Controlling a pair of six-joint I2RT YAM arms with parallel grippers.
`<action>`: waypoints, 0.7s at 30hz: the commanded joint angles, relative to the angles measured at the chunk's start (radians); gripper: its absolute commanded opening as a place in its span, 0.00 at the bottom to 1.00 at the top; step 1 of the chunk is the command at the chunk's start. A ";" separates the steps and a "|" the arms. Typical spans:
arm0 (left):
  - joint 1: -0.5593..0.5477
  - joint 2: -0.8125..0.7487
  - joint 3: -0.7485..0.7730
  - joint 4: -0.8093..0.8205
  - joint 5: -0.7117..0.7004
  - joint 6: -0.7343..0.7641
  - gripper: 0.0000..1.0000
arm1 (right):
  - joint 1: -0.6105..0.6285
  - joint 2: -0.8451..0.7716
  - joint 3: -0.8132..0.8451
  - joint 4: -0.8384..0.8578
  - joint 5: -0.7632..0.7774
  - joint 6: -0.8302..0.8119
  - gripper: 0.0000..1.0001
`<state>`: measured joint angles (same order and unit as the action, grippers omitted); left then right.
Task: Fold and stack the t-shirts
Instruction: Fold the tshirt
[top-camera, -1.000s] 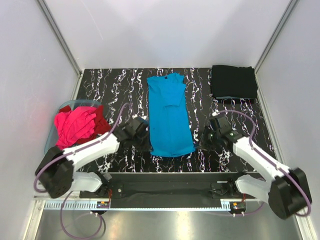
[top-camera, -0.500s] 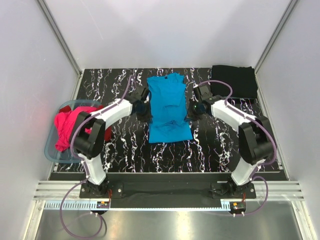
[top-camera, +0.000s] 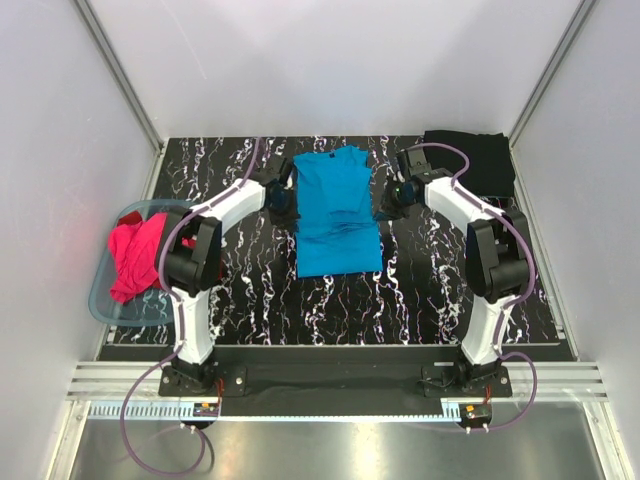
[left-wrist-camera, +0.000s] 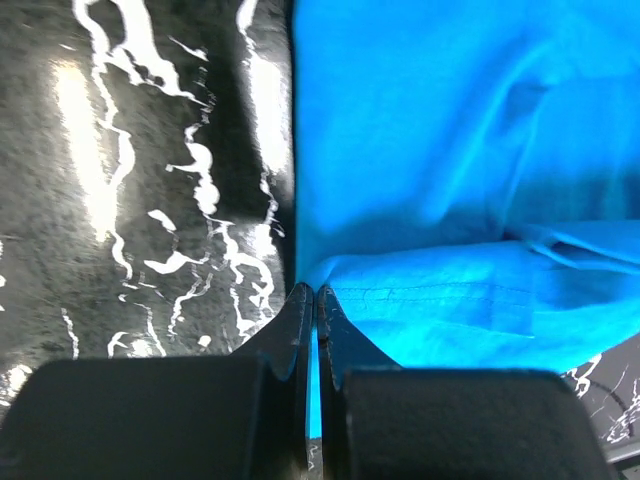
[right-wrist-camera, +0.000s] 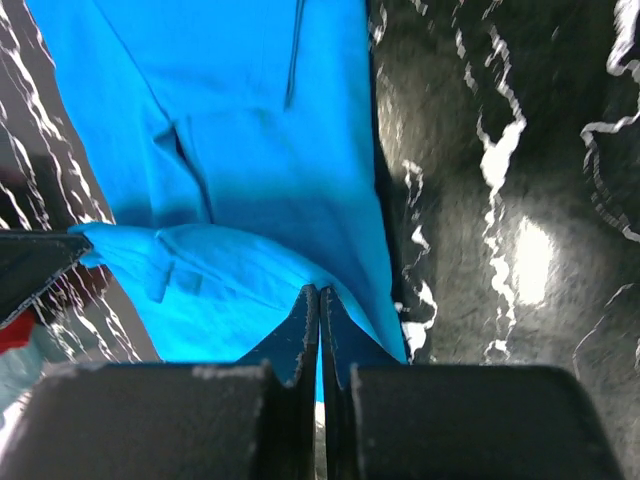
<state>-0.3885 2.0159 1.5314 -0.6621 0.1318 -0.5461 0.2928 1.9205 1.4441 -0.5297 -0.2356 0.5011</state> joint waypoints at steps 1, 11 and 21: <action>0.017 0.007 0.067 -0.004 0.020 0.011 0.00 | -0.011 0.028 0.070 -0.018 -0.036 -0.021 0.00; 0.042 0.078 0.154 -0.001 0.051 0.014 0.11 | -0.020 0.136 0.196 -0.036 -0.038 -0.022 0.05; 0.030 -0.068 0.155 -0.042 -0.078 0.127 0.24 | -0.052 0.124 0.288 -0.131 0.031 -0.007 0.30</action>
<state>-0.3260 2.0811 1.6817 -0.7002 0.1322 -0.4931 0.2497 2.0838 1.7016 -0.6189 -0.2440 0.4942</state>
